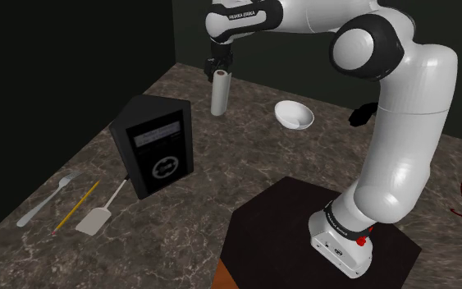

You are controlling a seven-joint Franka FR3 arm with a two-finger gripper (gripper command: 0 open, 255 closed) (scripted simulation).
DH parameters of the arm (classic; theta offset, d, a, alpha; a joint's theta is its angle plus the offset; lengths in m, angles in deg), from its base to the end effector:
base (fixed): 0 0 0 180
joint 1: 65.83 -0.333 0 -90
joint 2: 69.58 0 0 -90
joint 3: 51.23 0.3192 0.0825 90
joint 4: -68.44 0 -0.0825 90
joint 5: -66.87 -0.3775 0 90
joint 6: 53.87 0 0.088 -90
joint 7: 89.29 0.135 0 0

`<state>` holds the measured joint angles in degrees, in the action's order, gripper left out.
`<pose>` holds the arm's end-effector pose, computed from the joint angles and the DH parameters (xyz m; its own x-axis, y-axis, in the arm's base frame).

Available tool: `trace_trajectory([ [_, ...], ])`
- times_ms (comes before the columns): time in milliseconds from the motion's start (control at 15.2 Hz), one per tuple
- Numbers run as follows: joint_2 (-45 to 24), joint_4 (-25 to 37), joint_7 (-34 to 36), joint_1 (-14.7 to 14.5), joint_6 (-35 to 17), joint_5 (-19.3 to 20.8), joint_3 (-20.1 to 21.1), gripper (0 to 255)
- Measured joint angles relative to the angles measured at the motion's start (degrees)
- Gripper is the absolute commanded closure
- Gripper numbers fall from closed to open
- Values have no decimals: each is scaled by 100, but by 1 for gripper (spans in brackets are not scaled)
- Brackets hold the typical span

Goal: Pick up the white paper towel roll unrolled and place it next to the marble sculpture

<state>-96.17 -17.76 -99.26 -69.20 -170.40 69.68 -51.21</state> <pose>0.6923 0.0370 0.3825 0.9661 0.2520 0.0560 0.2490 -0.9669 0.0556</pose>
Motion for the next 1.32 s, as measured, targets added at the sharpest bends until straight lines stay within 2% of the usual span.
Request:
trace_trajectory([
  [198, -1, -4, 1, 0, -6, 0, 0, 0],
  [264, -1, -4, 1, 0, -6, 0, 0, 255],
  [924, 9, -8, 2, -5, -9, -5, 6, 255],
  [1320, 76, 261, -20, 2, 334, -8, 1, 255],
])
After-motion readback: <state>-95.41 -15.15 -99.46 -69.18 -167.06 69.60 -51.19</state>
